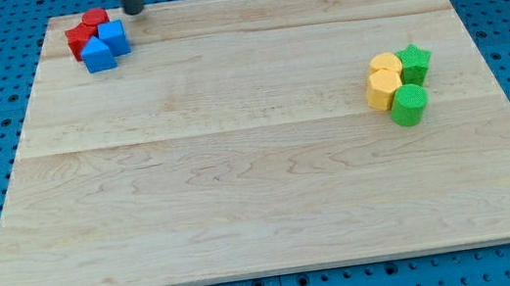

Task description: Slide the blue triangle to the left of the board

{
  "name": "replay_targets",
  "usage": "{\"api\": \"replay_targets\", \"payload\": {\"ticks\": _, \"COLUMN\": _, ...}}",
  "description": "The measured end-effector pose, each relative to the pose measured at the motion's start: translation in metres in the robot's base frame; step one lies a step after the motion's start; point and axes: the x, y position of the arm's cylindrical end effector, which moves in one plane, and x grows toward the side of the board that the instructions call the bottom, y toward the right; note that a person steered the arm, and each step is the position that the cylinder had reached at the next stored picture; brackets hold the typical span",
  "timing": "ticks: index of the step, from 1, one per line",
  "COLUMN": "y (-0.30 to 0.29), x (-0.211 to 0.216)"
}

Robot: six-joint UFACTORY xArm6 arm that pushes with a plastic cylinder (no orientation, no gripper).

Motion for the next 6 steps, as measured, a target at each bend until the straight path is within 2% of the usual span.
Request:
{"api": "replay_targets", "payload": {"ticks": 2, "y": 0.0, "x": 0.113}}
{"api": "replay_targets", "payload": {"ticks": 3, "y": 0.017, "x": 0.14}}
{"api": "replay_targets", "payload": {"ticks": 4, "y": 0.024, "x": 0.118}}
{"api": "replay_targets", "payload": {"ticks": 5, "y": -0.026, "x": 0.092}}
{"api": "replay_targets", "payload": {"ticks": 6, "y": -0.033, "x": 0.103}}
